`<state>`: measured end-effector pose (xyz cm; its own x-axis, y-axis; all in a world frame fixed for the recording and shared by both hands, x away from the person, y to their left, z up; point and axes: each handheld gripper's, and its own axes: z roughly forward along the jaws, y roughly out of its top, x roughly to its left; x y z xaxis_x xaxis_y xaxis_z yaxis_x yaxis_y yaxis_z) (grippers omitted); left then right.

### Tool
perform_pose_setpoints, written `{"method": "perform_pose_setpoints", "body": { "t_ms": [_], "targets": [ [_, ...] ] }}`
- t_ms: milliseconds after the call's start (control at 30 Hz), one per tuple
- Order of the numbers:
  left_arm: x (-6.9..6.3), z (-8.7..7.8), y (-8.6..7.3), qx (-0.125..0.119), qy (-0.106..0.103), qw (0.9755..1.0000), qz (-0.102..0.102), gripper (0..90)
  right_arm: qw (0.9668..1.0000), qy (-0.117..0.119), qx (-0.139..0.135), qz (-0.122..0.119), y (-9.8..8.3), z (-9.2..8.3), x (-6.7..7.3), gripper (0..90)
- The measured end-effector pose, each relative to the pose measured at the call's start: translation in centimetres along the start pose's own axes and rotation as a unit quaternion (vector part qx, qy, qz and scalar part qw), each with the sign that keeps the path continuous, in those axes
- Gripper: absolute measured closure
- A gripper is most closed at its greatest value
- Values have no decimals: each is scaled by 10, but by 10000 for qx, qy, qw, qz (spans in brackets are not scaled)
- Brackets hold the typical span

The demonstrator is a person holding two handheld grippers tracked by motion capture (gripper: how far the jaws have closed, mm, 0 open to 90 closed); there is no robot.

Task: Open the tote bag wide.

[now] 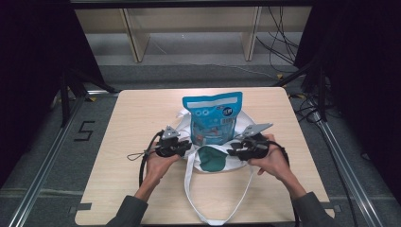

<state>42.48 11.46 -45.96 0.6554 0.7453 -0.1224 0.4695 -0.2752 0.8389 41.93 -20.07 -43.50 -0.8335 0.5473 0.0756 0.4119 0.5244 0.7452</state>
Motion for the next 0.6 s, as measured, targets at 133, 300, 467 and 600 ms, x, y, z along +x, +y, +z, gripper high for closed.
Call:
{"method": "perform_pose_setpoints", "body": {
  "t_ms": [133, 300, 467, 600],
  "targets": [
    [13, -16, 14, -371, 223, 9988, -242, 777, 9952, -549, -780, 222, 15, -36, -22, 643],
    [37, -11, 13, -434, 490, 9963, -552, 787, 9804, -1796, -655, 470, 10, -39, -58, 660],
    [50, 12, 4, -234, 613, 9964, -539, 835, 9769, -2030, -199, 640, -11, -19, -84, 846],
    [59, 23, -4, -128, 795, 9952, -548, 889, 9743, -2133, 201, 693, -23, -3, -95, 859]
  ]
}}
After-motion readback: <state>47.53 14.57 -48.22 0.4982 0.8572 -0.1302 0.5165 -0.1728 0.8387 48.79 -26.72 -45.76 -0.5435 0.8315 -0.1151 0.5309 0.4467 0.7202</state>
